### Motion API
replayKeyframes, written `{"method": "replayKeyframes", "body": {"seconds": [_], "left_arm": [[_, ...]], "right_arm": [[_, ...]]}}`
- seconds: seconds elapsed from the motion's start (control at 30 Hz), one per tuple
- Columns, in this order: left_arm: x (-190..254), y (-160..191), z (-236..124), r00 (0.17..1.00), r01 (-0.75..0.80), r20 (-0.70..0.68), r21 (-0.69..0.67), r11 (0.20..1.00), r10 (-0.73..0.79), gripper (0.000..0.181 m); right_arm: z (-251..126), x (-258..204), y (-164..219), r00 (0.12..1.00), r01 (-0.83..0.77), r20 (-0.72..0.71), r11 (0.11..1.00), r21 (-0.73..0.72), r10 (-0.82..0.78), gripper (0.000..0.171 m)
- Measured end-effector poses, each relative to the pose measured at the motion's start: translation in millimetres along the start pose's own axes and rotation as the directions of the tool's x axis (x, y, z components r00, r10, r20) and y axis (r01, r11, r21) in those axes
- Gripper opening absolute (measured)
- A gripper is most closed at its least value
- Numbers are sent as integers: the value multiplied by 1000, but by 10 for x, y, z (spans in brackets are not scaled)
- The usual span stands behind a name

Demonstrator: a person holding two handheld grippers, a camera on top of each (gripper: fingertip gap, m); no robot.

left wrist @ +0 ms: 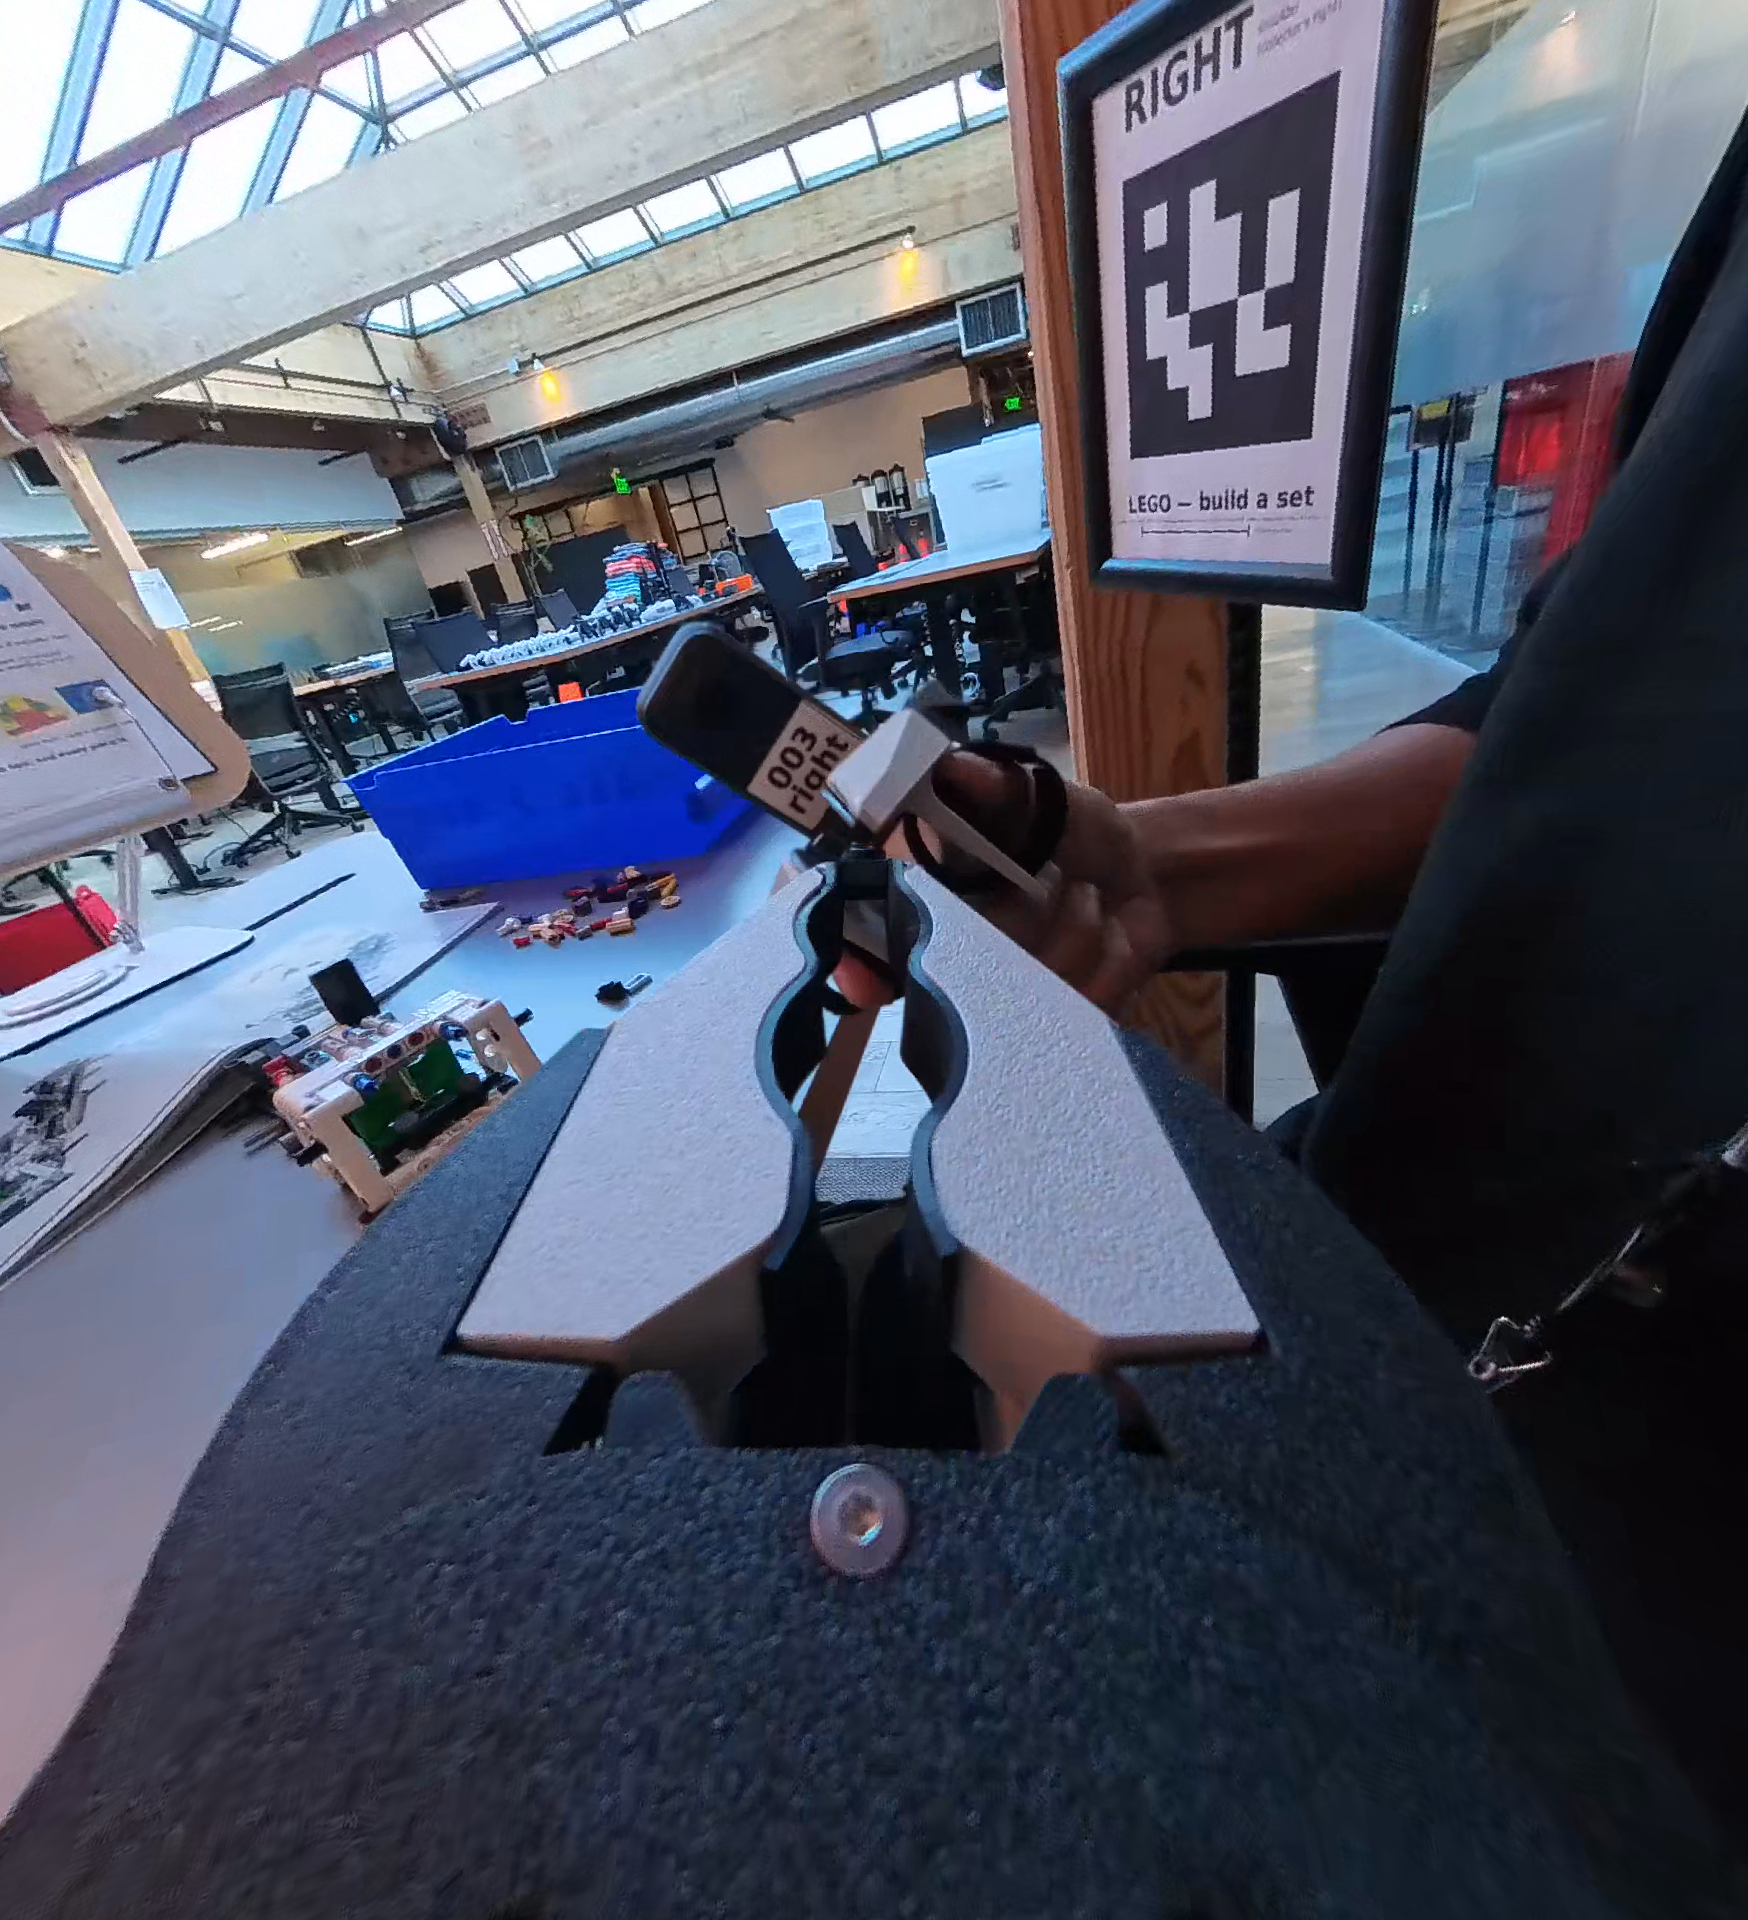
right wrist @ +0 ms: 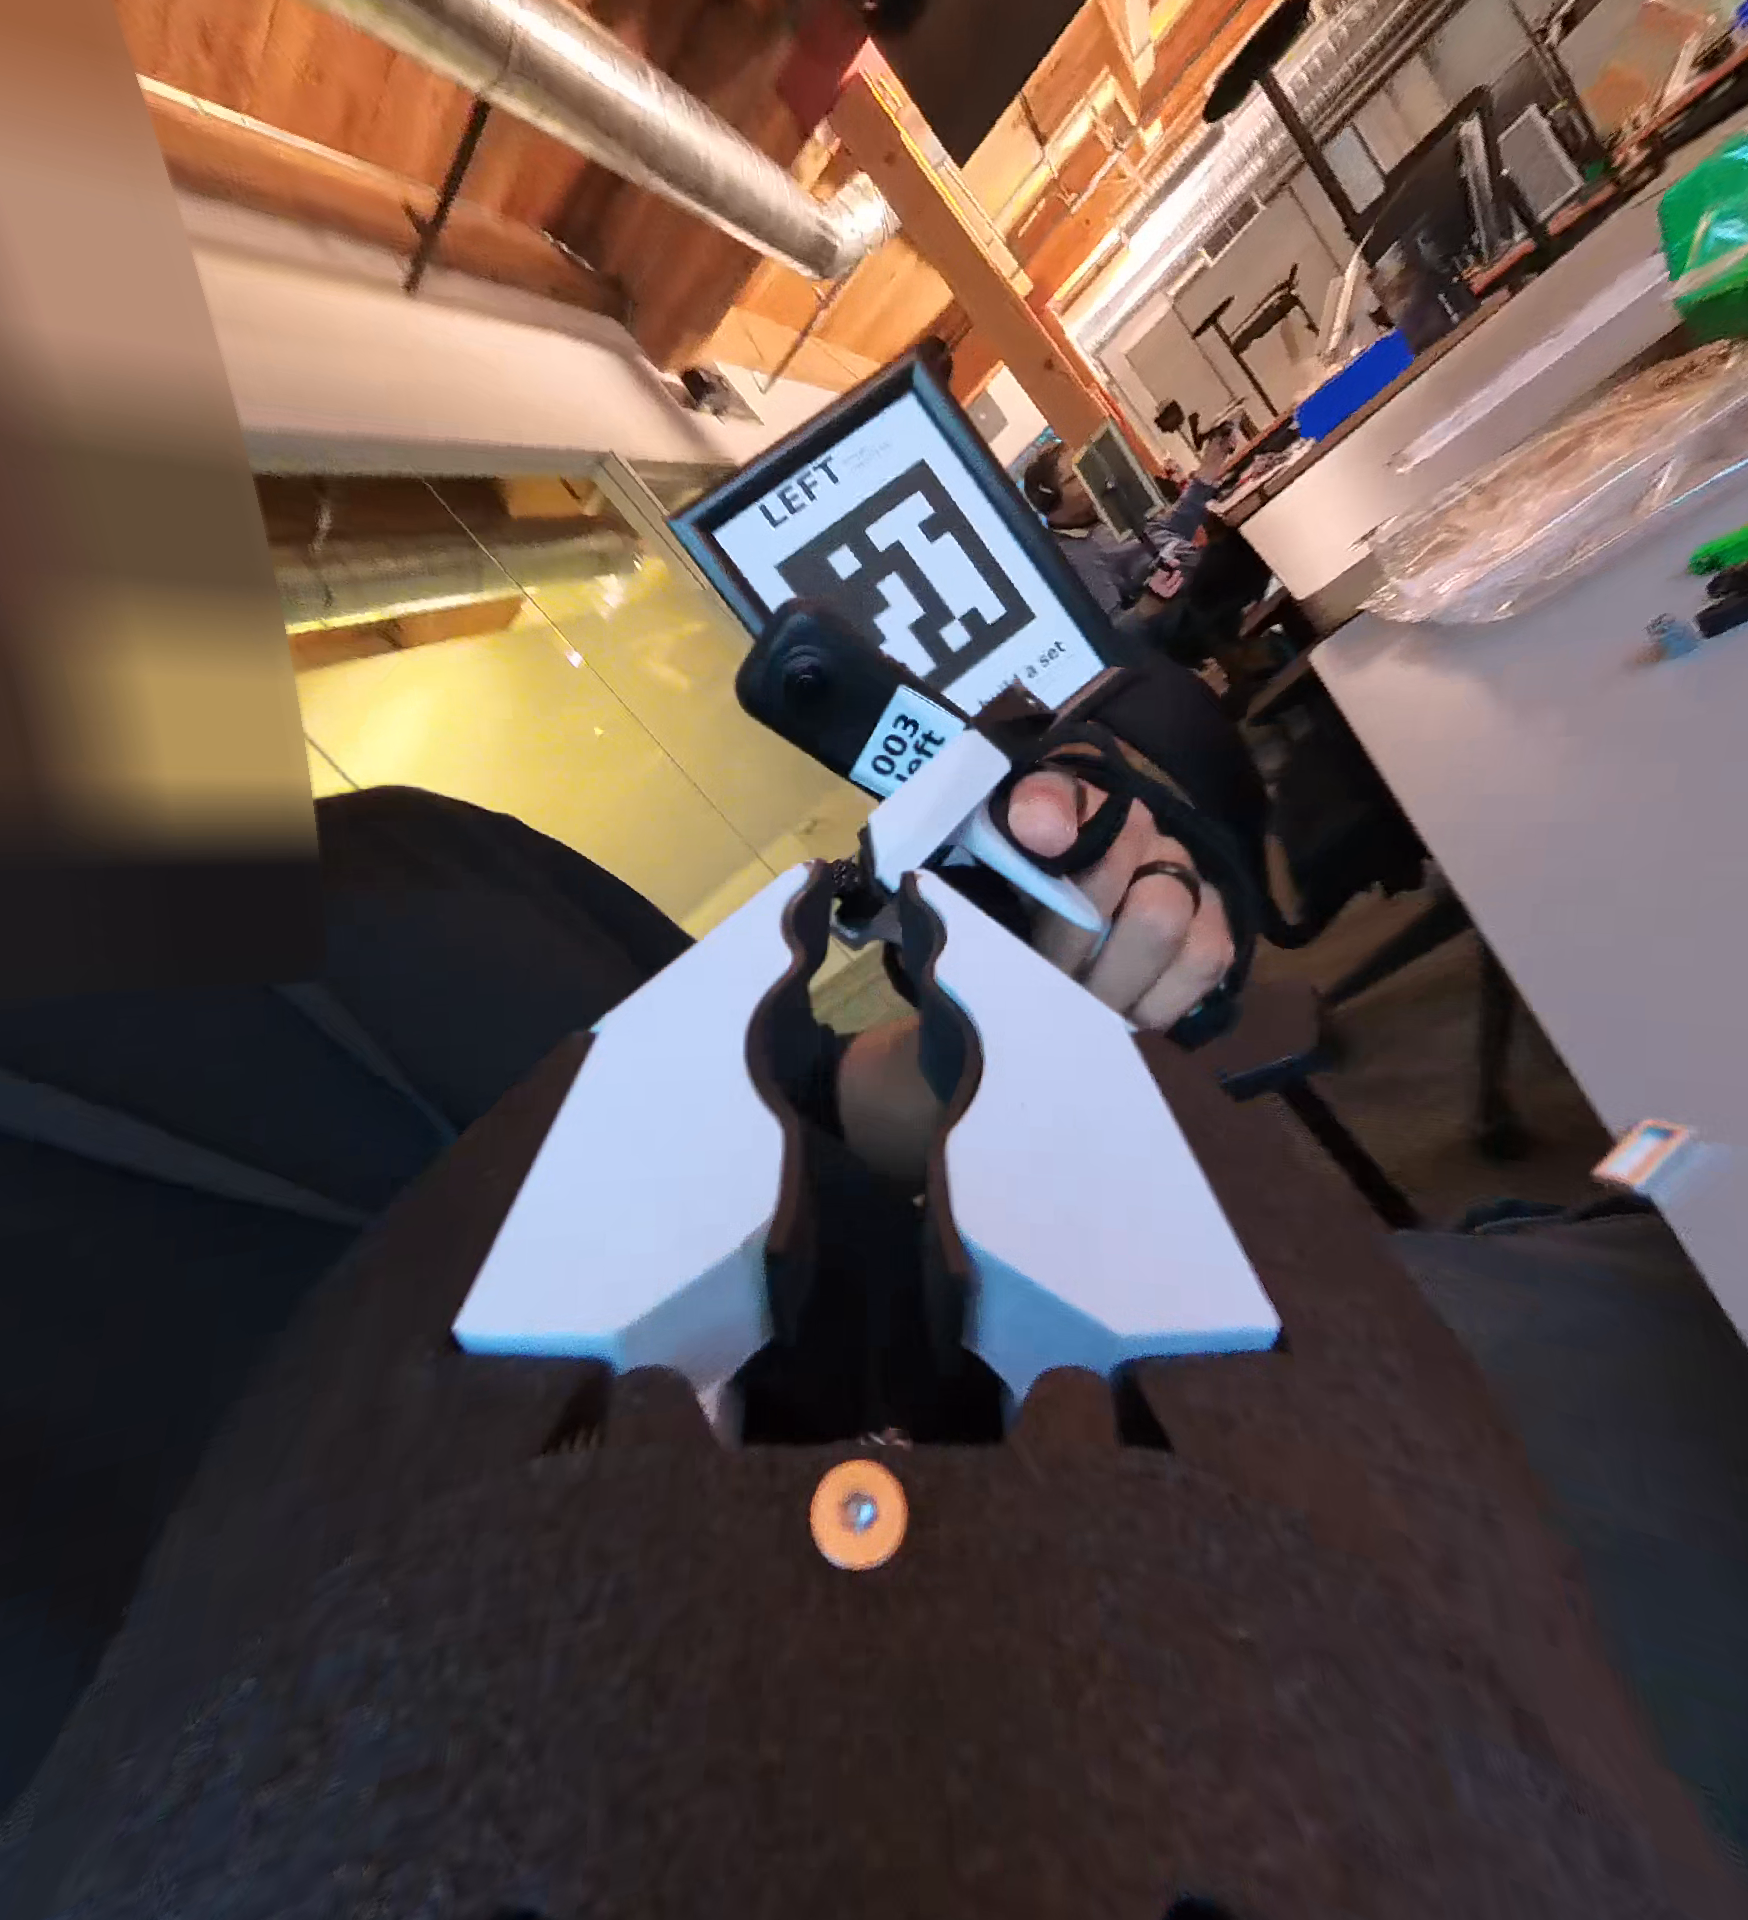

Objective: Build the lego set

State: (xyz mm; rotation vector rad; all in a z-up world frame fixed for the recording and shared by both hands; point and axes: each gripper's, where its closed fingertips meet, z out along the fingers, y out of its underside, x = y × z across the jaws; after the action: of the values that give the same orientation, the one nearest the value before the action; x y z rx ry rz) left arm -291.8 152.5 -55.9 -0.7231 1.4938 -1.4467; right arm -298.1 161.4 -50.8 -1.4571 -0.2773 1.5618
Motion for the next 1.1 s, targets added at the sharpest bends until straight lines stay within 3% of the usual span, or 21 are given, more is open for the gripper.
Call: {"method": "replayKeyframes", "body": {"seconds": [0.1, 0.2, 0.27, 0.33, 0.4, 0.47, 0.57, 0.77, 1.03, 1.1], "left_arm": [[-35, 75, 12, 1000, 3, 8, -32, 999, -2, 7], [-252, 253, -135, 995, 49, 94, -135, 990, -36, 6], [-387, 374, -280, 984, 127, 143, -178, 976, -102, 7], [-516, 490, -397, 969, 175, 208, -191, 966, -134, 7], [-567, 583, -441, 957, 211, 240, -190, 959, -163, 7], [-584, 648, -443, 948, 236, 259, -181, 955, -185, 7], [-560, 711, -434, 952, 224, 254, -209, 952, -169, 7], [-606, 713, -507, 951, 229, 257, -206, 951, -173, 7], [-594, 666, -540, 953, 226, 247, -200, 954, -174, 7], [-589, 673, -537, 954, 226, 246, -205, 952, -173, 7]], "right_arm": [[-50, 38, 42, 1000, -12, -11, 1000, -4, 12, 13], [-231, 395, 123, 946, 162, -263, 978, -133, -192, 15], [-406, 785, 245, 762, 294, -469, 884, -363, -446, 17], [-464, 1020, 331, 549, 370, -523, 751, -547, -652, 25], [-443, 1185, 426, 332, 418, -468, 572, -706, -819, 27], [-415, 1275, 447, 85, 446, -333, 335, -830, -939, 26], [-355, 1330, 492, -114, 425, -118, 59, -903, -986, 22], [-342, 1407, 448, -193, 386, 5, -80, -919, -981, 15], [-340, 1471, 434, -176, 376, 15, -82, -923, -984, 12], [-343, 1467, 436, -173, 379, 17, -83, -921, -985, 4]]}}
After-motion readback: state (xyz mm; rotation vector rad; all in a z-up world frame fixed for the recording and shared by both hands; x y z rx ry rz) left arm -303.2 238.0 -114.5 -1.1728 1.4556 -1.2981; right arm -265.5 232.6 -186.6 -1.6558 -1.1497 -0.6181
